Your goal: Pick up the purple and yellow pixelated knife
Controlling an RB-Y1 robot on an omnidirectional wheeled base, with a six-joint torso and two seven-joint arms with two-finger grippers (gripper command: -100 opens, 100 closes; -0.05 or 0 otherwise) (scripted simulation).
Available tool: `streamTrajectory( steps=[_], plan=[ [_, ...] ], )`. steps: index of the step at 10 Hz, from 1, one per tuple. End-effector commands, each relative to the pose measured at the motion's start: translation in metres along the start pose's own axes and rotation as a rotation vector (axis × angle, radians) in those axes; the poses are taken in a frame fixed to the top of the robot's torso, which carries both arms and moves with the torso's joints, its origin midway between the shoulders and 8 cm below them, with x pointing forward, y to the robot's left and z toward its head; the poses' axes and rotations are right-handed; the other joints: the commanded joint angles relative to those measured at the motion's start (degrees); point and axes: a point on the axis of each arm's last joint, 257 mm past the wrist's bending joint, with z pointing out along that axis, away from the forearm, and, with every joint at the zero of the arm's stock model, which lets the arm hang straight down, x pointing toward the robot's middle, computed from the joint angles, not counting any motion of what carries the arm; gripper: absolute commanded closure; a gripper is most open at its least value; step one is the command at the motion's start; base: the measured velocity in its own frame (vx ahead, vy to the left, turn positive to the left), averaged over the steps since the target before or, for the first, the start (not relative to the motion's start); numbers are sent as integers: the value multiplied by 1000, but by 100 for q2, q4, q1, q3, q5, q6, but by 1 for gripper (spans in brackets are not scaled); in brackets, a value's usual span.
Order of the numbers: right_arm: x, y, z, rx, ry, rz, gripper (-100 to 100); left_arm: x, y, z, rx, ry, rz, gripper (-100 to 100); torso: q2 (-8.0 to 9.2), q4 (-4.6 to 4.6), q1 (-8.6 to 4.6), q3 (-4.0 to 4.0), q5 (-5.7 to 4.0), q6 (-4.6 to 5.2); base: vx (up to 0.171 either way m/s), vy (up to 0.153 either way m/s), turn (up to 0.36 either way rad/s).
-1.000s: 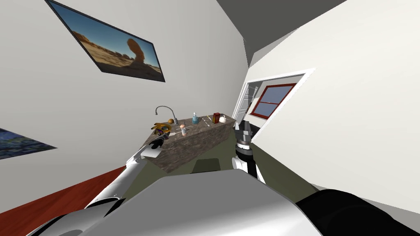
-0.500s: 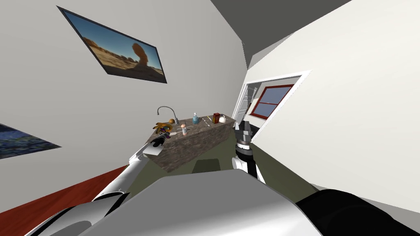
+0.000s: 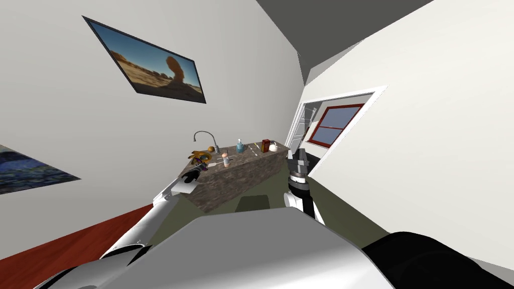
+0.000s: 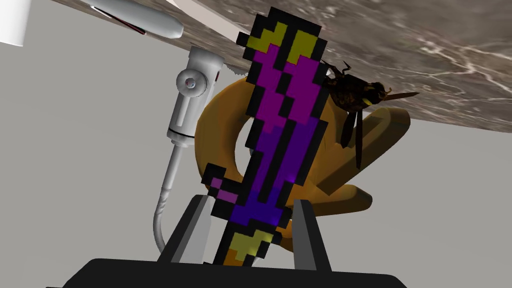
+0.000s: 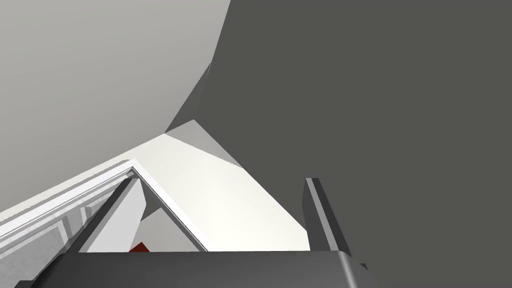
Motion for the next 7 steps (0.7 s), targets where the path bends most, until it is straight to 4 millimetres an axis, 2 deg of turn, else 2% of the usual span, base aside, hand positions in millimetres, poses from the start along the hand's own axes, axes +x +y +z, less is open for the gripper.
streamTrajectory(
  steps=[1, 3, 5, 6, 7],
  plan=[
    [0, 0, 0, 0, 0, 0, 0, -1, 4, -11, 18, -12, -10, 100, 0, 0, 0, 0, 0, 0, 171, -10, 87],
    [0, 0, 0, 0, 0, 0, 0, 8, 14, -24, 13, 0, 4, 100, -15, -3, 0, -9, 1, 4, 103, -8, 19],
    [0, 0, 0, 0, 0, 0, 0, 6, 16, -38, 36, -12, 1, 100, 1, 2, 4, 2, -1, -3, 108, -6, 85],
    [0, 0, 0, 0, 0, 0, 0, 14, 25, -44, 24, 1, 7, 100, 2, 1, 2, 1, 0, 3, 50, -3, -21],
    [0, 0, 0, 0, 0, 0, 0, 9, 23, -51, 46, -14, -1, 100, 16, 0, 4, 7, 3, 3, 113, -13, 76]
  ],
)
